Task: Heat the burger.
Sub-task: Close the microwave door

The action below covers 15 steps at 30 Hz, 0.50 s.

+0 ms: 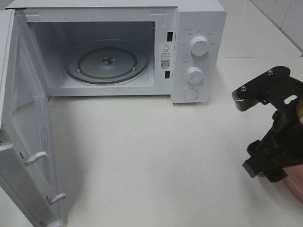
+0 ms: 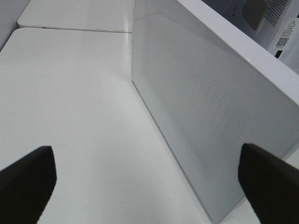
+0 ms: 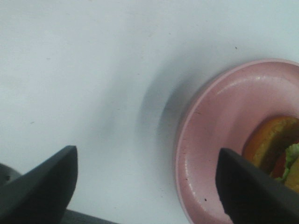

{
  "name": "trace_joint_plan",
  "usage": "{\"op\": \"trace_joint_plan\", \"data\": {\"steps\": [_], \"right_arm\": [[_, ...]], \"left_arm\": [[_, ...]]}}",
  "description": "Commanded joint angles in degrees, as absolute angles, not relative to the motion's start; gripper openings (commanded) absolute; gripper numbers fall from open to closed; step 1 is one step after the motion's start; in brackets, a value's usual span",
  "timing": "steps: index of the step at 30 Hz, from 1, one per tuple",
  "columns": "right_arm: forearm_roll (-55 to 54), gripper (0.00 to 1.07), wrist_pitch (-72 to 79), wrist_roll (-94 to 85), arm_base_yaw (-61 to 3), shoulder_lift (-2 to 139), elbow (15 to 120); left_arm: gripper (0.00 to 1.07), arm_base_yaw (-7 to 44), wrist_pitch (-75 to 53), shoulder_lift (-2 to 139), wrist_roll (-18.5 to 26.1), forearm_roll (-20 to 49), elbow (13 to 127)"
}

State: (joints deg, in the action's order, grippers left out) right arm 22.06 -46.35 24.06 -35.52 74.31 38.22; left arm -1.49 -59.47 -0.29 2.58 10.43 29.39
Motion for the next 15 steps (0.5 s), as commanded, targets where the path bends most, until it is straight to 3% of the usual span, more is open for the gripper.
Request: {"op": "trace_joint_plan", "data": {"steps": [1, 15], "right_arm": [[15.53, 0.89, -51.11, 16.33, -35.41, 66.92, 38.5], [11.0, 0.8, -65.89, 12.55, -35.41, 48.3, 37.93]], "left_arm": [[0.98, -1.78, -58.79, -0.8, 2.41, 10.89, 29.39], [0.98, -1.78, -58.79, -0.8, 2.41, 10.89, 29.39]]}}
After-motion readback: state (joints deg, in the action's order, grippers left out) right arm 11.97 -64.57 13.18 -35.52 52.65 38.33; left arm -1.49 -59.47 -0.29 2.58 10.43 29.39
